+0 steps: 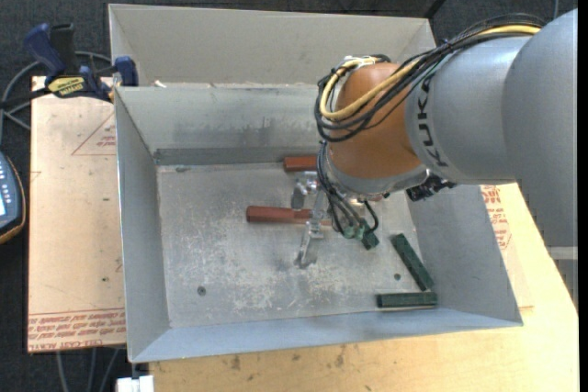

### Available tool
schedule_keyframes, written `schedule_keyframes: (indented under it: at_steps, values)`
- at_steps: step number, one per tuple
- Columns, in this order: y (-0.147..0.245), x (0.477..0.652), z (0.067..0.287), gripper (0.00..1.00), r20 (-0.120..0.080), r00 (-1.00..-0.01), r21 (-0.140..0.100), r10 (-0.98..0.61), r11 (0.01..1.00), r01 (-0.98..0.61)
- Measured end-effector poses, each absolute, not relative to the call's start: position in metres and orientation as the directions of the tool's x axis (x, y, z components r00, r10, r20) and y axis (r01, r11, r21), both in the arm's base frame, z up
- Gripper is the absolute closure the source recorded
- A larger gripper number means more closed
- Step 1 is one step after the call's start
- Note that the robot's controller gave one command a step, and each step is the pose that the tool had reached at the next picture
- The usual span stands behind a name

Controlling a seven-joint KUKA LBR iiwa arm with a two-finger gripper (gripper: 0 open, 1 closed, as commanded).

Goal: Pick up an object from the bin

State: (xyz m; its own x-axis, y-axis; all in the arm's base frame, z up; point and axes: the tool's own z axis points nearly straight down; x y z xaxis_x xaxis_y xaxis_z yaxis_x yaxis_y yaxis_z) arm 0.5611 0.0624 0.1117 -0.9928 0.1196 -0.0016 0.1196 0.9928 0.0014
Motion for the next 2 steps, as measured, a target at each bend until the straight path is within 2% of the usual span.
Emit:
schedule_keyframes:
  at_steps: [1,2]
  values:
    - [0.0912,0.6269,0.0772,0.00,-0.004,-0.999,0.002,0.039,0.999,0.039]
    - [0.0902,0.6259,0.0786,1.00,-0.003,-0.999,0.002,0.041,0.999,0.041]
